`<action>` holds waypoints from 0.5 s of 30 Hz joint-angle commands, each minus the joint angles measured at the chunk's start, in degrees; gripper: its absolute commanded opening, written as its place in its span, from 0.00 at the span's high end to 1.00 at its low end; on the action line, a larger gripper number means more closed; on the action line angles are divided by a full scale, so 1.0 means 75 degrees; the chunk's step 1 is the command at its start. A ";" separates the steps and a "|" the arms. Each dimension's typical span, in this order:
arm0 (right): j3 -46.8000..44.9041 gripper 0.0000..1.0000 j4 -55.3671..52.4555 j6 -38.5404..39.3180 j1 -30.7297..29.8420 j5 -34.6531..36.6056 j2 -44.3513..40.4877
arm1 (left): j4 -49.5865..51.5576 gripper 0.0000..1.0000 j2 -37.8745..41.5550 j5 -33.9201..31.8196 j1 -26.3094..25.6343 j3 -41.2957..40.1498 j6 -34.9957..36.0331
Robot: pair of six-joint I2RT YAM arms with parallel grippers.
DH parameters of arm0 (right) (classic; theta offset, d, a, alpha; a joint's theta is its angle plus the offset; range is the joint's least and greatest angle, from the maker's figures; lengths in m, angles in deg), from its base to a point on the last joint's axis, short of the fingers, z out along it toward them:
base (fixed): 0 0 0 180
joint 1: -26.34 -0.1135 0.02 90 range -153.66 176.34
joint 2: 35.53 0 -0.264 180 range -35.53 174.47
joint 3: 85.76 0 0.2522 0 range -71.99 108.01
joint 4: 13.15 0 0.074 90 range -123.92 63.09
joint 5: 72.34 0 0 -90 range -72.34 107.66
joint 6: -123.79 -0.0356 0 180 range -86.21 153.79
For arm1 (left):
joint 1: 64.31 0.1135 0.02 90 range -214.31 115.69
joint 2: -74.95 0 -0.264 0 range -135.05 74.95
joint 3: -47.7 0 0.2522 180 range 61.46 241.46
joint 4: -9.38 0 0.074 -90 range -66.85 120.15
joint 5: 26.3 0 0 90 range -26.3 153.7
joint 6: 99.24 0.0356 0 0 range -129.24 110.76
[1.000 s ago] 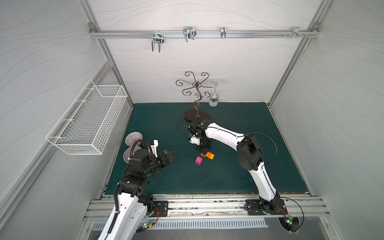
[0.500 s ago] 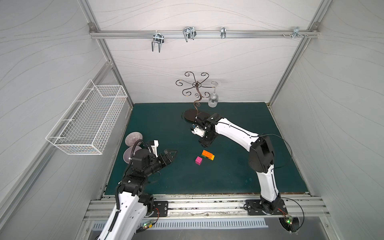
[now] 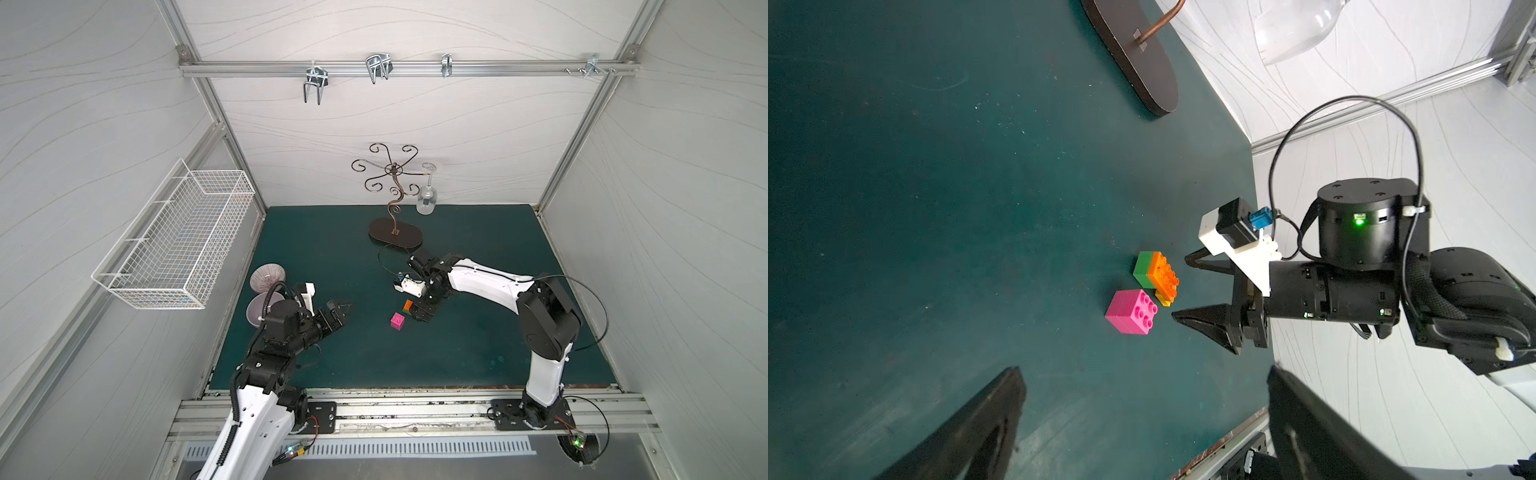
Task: Assemble the letter r with lego
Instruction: Pick up the lego brick from the center of the board.
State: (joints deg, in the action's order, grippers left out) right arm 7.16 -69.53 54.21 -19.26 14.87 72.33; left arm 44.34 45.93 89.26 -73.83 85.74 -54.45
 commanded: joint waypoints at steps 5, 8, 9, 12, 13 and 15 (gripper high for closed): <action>0.0769 0.23 0.0103 0.0333 -0.0030 -0.0428 0.0607 | 0.0188 0.06 0.0051 -0.0355 -0.0020 0.0091 0.0025; 0.0880 0.24 0.0045 0.0392 -0.0092 -0.0355 0.0784 | 0.0207 0.06 -0.0008 -0.0350 -0.0020 0.0092 0.0028; 0.0889 0.24 0.0017 0.0412 -0.0117 -0.0298 0.0827 | 0.0210 0.06 -0.0021 -0.0350 -0.0019 0.0103 0.0034; 0.0867 0.25 -0.0061 0.0472 -0.0154 -0.0197 0.0850 | 0.0234 0.06 -0.0045 -0.0338 -0.0022 0.0136 0.0053; 0.0844 0.25 -0.0079 0.0487 -0.0174 -0.0169 0.0830 | 0.0233 0.06 -0.0045 -0.0351 -0.0026 0.0129 0.0055; 0.0785 0.25 -0.0052 0.0530 -0.0209 -0.0132 0.0771 | 0.0200 0.06 -0.0063 -0.0358 -0.0015 0.0095 0.0034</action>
State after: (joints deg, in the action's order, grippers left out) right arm 13.13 -68.61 56.68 -20.18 13.56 78.14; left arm 46.91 45.56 87.38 -73.83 85.74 -54.43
